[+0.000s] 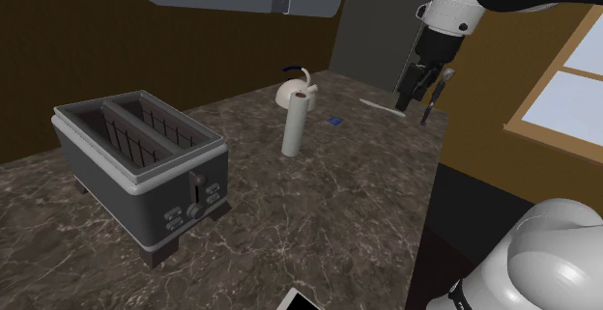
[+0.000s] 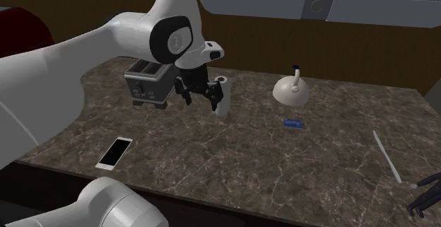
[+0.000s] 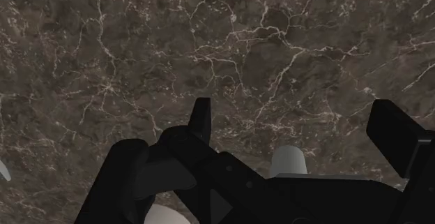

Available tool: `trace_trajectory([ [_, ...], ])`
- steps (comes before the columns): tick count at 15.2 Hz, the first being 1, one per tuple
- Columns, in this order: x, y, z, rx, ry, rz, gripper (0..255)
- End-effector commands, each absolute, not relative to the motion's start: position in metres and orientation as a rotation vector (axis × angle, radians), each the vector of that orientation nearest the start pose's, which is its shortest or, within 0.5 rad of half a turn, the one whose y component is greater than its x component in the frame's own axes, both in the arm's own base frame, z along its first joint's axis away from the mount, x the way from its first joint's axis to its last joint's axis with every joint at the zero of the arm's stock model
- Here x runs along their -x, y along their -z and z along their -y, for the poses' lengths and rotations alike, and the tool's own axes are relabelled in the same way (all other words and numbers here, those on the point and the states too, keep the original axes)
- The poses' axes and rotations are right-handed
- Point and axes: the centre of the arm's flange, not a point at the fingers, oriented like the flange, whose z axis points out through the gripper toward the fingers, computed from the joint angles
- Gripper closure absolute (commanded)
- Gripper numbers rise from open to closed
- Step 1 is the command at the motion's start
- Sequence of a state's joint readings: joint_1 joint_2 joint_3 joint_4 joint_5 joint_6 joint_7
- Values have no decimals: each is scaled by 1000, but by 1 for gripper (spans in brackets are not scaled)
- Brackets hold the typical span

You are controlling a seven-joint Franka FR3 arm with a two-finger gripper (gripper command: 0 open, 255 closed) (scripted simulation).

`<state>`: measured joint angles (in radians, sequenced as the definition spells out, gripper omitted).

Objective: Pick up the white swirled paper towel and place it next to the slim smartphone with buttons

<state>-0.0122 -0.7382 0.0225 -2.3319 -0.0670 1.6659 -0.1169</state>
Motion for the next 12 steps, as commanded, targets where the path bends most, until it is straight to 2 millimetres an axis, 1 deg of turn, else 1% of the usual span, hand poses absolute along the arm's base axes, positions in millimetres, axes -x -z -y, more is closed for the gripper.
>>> trace_trajectory([
  [1,-330,-596,1,3219,109,203,0],
  [12,-465,-564,-44,3211,93,141,0],
])
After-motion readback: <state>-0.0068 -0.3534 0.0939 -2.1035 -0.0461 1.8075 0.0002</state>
